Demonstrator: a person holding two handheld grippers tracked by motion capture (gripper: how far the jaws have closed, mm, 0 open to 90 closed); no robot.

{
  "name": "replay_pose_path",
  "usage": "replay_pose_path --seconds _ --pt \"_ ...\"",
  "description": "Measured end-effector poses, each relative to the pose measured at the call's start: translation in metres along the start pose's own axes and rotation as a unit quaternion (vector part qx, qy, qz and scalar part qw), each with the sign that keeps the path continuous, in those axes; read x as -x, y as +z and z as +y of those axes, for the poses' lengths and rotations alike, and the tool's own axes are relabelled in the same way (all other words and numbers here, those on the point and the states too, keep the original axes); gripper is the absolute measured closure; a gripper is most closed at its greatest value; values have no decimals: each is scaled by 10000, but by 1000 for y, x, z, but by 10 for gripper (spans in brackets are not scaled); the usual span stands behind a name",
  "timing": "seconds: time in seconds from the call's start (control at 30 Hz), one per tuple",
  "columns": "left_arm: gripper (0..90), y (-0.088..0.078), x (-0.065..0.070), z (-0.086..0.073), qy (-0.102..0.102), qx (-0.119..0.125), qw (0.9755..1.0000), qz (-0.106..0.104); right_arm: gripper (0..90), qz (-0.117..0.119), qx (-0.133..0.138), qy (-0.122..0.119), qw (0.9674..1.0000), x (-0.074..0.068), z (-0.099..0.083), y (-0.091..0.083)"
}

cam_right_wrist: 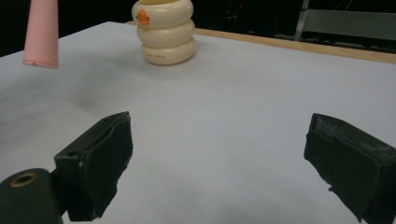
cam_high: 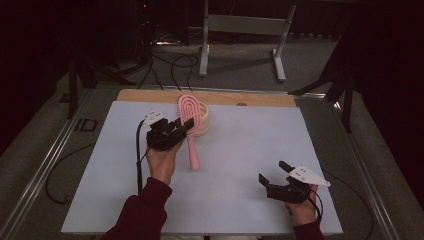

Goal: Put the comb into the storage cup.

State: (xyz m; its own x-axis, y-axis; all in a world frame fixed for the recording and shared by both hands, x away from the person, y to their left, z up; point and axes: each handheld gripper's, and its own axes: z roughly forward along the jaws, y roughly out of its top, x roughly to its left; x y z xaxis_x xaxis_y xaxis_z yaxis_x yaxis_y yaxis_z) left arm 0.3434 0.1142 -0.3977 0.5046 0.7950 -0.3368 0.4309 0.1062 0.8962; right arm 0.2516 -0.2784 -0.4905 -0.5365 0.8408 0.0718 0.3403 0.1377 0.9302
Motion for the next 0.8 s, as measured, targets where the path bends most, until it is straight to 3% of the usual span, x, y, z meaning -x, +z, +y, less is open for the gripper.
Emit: replay_pose_path --seconds 0.17,0.8 --pt "660 0 -2 3 -5 26 10000 -35 79 -121 81 -31 9999 2 0 -4" --pt "660 3 -9 19 153 165 9997 19 80 -141 25 9 9999 5 -3 -5"
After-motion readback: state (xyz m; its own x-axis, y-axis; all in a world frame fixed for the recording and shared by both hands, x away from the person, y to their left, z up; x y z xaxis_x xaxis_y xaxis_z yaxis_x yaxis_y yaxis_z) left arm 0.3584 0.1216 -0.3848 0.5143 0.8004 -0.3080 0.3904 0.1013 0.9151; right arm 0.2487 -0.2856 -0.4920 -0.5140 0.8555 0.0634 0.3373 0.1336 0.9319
